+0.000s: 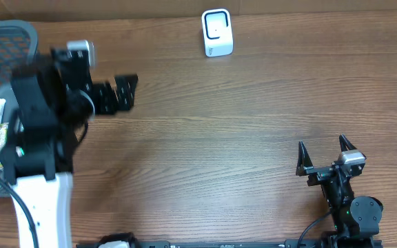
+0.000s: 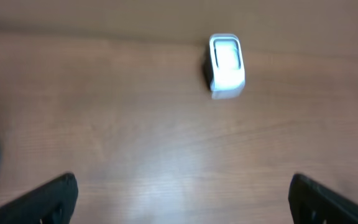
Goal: Scan the item barcode
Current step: 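Move the left gripper over the basket and lower into it, then grasp the teal wet-wipe pack in the basket with the left gripper, then carry the teal pack to the table center and release it, then return the left gripper to the basket and grasp the spaghetti pack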
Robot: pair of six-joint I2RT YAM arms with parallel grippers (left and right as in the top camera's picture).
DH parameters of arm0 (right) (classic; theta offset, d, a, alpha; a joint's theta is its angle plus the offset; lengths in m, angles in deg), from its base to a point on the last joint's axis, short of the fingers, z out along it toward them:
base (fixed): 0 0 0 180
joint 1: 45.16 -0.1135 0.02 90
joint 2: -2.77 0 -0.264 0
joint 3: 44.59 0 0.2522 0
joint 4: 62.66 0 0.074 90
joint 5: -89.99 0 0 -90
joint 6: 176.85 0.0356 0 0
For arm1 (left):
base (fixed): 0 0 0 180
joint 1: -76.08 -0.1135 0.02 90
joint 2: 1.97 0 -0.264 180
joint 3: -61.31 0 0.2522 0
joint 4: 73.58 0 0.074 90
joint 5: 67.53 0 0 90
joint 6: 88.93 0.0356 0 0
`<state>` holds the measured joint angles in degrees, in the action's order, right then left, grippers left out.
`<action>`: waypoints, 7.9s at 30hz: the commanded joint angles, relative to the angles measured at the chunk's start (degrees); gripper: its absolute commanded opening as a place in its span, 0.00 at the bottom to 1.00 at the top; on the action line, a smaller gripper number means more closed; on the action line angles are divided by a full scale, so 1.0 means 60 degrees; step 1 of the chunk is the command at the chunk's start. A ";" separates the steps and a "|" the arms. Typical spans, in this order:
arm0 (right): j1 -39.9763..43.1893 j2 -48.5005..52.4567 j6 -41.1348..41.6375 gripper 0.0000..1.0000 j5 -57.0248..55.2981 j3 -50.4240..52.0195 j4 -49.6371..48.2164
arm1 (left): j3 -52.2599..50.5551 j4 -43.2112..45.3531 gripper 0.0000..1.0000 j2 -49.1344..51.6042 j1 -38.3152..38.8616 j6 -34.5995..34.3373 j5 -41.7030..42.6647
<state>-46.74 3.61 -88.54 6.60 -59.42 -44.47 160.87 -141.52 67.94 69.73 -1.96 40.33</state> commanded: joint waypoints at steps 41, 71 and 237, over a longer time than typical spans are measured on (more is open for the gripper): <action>-0.0055 -0.0113 -0.0004 1.00 -0.0098 0.0102 -0.0036 | 0.4834 -0.2667 0.81 0.4929 -0.7042 0.0211 -0.1588; -0.0055 -0.0113 -0.0004 1.00 -0.0095 0.0102 -0.0036 | 0.4710 -0.2681 0.64 0.9446 -0.6561 0.1366 -0.2535; -0.0055 -0.0113 -0.0004 1.00 -0.0095 0.0102 -0.0036 | 0.3690 -0.2422 0.78 0.9511 -0.5865 0.1512 -0.2269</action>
<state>-46.77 3.46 -88.56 6.58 -59.42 -44.41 183.36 -156.53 124.35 33.71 5.80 29.51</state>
